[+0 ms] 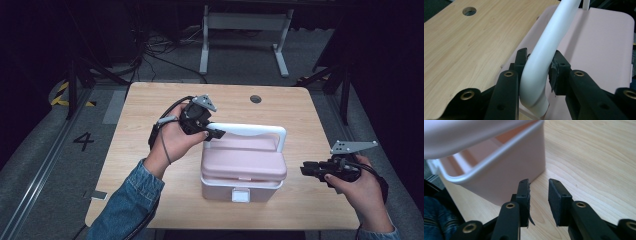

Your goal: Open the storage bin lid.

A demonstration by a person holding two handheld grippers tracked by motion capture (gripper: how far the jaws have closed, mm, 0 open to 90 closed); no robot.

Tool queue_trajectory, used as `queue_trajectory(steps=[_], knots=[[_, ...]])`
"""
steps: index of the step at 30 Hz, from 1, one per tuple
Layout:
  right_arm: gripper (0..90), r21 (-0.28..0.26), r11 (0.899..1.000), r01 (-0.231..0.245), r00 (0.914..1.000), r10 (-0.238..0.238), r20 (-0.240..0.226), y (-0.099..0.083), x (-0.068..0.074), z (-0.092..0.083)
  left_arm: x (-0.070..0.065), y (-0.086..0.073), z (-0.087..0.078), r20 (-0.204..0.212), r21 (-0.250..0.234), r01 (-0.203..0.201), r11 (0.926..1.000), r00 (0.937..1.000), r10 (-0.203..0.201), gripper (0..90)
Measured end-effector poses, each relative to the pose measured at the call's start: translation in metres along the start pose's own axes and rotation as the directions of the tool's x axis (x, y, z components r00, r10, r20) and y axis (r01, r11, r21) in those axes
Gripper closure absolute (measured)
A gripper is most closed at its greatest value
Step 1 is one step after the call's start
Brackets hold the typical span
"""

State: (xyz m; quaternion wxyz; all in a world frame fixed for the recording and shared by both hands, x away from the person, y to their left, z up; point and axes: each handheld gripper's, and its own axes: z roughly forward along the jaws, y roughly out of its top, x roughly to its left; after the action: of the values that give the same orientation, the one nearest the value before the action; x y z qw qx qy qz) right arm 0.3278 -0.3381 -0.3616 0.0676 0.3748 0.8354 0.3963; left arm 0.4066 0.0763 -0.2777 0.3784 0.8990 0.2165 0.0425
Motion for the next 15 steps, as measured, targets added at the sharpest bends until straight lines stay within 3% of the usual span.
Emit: queue_trajectory(steps=[5, 15], knots=[[72.5, -0.019, 1.000, 0.019, 0.9997, -0.019, -0.012, 0.004, 0.007, -0.004, 0.002, 0.006, -0.004, -0.006, 0.000, 0.001, 1.0000, 1.0000, -0.001, 71.6], [72.8, -0.039, 0.998, 0.041, 0.9988, -0.042, -0.024, 0.008, 0.013, -0.008, 0.015, 0.011, -0.004, 0.026, -0.030, 0.058, 0.9979, 0.9980, -0.057, 71.0]])
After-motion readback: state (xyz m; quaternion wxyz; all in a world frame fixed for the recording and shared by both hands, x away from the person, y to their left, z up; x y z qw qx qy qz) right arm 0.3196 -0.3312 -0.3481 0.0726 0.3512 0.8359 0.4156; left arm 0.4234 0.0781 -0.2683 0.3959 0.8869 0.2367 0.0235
